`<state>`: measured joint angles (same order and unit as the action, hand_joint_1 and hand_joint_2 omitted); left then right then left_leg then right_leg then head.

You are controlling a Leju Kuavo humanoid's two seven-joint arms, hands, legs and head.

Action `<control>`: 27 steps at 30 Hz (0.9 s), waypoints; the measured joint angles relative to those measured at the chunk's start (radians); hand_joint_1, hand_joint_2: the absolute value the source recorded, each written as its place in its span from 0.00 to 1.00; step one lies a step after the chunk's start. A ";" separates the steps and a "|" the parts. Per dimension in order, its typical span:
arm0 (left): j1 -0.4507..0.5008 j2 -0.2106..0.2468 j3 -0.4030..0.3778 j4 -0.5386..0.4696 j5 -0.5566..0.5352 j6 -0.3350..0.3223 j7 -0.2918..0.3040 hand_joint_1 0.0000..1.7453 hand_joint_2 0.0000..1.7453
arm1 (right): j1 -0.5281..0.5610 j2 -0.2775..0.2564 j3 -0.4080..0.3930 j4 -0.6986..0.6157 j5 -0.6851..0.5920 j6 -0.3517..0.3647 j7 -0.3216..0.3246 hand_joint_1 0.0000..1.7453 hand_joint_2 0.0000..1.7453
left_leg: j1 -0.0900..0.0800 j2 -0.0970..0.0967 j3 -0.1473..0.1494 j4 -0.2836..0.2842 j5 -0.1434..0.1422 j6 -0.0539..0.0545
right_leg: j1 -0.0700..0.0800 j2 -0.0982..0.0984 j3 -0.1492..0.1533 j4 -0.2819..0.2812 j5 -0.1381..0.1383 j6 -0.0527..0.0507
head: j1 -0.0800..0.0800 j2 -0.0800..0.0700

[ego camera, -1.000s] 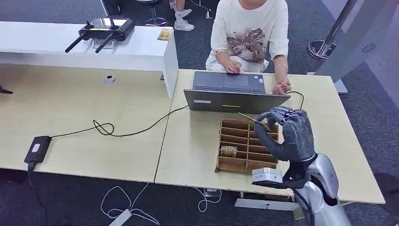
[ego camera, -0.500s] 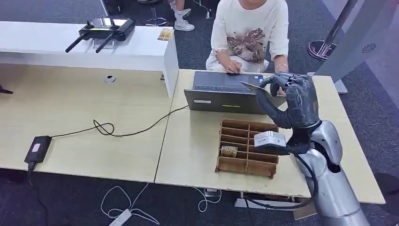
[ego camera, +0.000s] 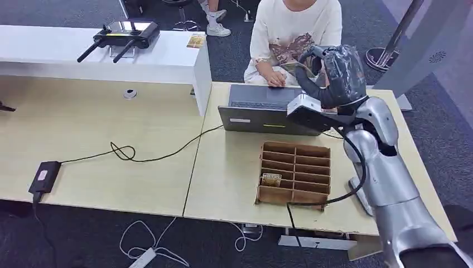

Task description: Pass the card to the sensor for recognition and then transmit it.

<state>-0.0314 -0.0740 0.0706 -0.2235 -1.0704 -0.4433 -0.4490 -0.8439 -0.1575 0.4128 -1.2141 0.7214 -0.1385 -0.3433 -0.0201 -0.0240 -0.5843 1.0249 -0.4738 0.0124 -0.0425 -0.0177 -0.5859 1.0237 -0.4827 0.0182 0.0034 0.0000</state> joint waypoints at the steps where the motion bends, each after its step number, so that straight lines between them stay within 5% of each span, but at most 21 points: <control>1: 0.000 0.000 0.000 0.000 0.000 -0.002 0.000 0.00 1.00 | -0.018 0.005 0.002 0.026 -0.003 0.007 0.000 1.00 1.00 | 0.000 0.000 0.000 0.000 0.000 0.000 | 0.000 0.000 0.000 0.000 0.000 0.000 | 0.000 0.000; 9: -0.003 0.002 -0.002 0.000 0.000 -0.009 0.000 0.00 1.00 | -0.164 0.042 0.021 0.225 -0.017 0.061 0.013 1.00 1.00 | 0.000 0.000 0.000 0.000 0.000 0.000 | 0.000 0.000 0.000 0.000 0.000 0.000 | 0.000 0.000; 17: -0.005 0.002 -0.003 0.000 0.003 -0.018 -0.001 0.00 1.00 | -0.312 0.091 0.073 0.436 0.087 0.031 0.085 1.00 1.00 | 0.000 0.000 0.000 0.000 0.000 0.000 | 0.000 0.000 0.000 0.000 0.000 0.000 | 0.000 0.000; 23: -0.006 0.003 -0.003 0.000 0.006 -0.026 0.000 0.00 1.00 | -0.368 0.131 0.076 0.559 0.042 0.024 0.068 1.00 1.00 | 0.000 0.000 0.000 0.000 0.000 0.000 | 0.000 0.000 0.000 0.000 0.000 0.000 | 0.000 0.000; 25: -0.008 0.019 -0.003 0.000 0.128 0.010 0.092 0.00 1.00 | -0.373 0.120 0.072 0.596 0.026 0.002 0.082 1.00 1.00 | 0.001 0.002 0.002 0.001 0.001 -0.001 | 0.000 0.000 -0.001 0.000 0.000 0.000 | -0.001 0.000; 27: -0.002 0.040 0.048 0.001 0.394 0.120 0.277 0.00 1.00 | -0.371 0.089 0.066 0.605 0.003 0.002 0.054 1.00 1.00 | 0.007 -0.001 0.001 0.002 0.001 -0.001 | 0.006 -0.002 0.004 -0.002 0.000 0.000 | -0.002 0.000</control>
<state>-0.0335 -0.0336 0.1189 -0.2221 -0.6763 -0.3230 -0.1723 -1.2149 -0.0684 0.4784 -0.6089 0.7246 -0.1367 -0.2892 -0.0133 -0.0250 -0.5835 1.0265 -0.4732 0.0113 -0.0367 -0.0193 -0.5820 1.0218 -0.4825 0.0177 0.0019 0.0000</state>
